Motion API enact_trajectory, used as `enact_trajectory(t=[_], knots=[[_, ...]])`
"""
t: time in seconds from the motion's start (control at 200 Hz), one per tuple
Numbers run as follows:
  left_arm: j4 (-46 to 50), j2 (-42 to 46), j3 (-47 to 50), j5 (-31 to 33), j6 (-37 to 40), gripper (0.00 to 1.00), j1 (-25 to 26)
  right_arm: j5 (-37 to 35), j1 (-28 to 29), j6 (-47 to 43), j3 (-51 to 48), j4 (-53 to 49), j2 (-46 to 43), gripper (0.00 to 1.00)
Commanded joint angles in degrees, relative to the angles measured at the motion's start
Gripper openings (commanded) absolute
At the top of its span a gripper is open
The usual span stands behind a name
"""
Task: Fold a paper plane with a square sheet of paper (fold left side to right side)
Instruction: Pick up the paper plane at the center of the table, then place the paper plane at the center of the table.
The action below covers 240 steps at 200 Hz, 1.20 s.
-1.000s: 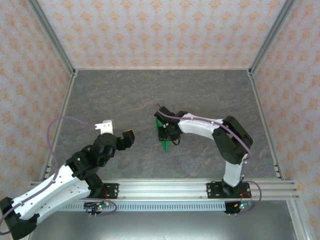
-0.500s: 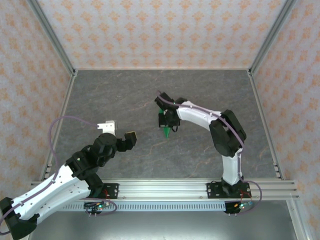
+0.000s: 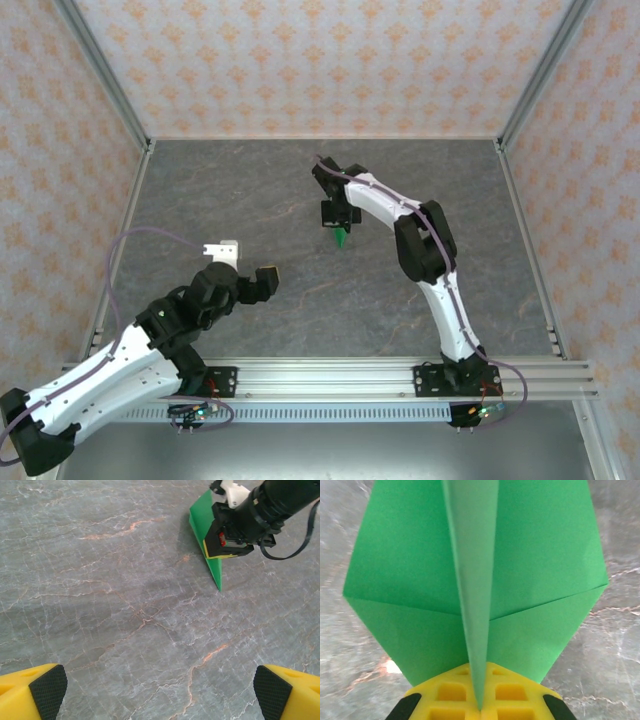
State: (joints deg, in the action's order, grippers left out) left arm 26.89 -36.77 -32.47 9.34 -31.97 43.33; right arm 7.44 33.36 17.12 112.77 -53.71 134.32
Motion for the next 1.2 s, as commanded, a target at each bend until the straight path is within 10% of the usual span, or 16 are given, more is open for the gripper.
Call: enact_trajectory(t=[0.0,0.896,1.196], knots=[[1.7,-0.1,-1.9,-0.7,1.0,0.99,-0.4,-1.1,0.0,-1.2,2.1,-5.3,1.7,0.05],[0.4,-3.4,-1.7,2.4,-0.2,1.00,-0.7,-4.1,1.8,-3.2,1.4,-9.2,-7.2,0.43],[0.6,-4.5,-2.4,-2.6,-2.1,1.00,-14.2,-9.2,2.0,-4.3,-9.2,-6.9,-24.7,0.65]])
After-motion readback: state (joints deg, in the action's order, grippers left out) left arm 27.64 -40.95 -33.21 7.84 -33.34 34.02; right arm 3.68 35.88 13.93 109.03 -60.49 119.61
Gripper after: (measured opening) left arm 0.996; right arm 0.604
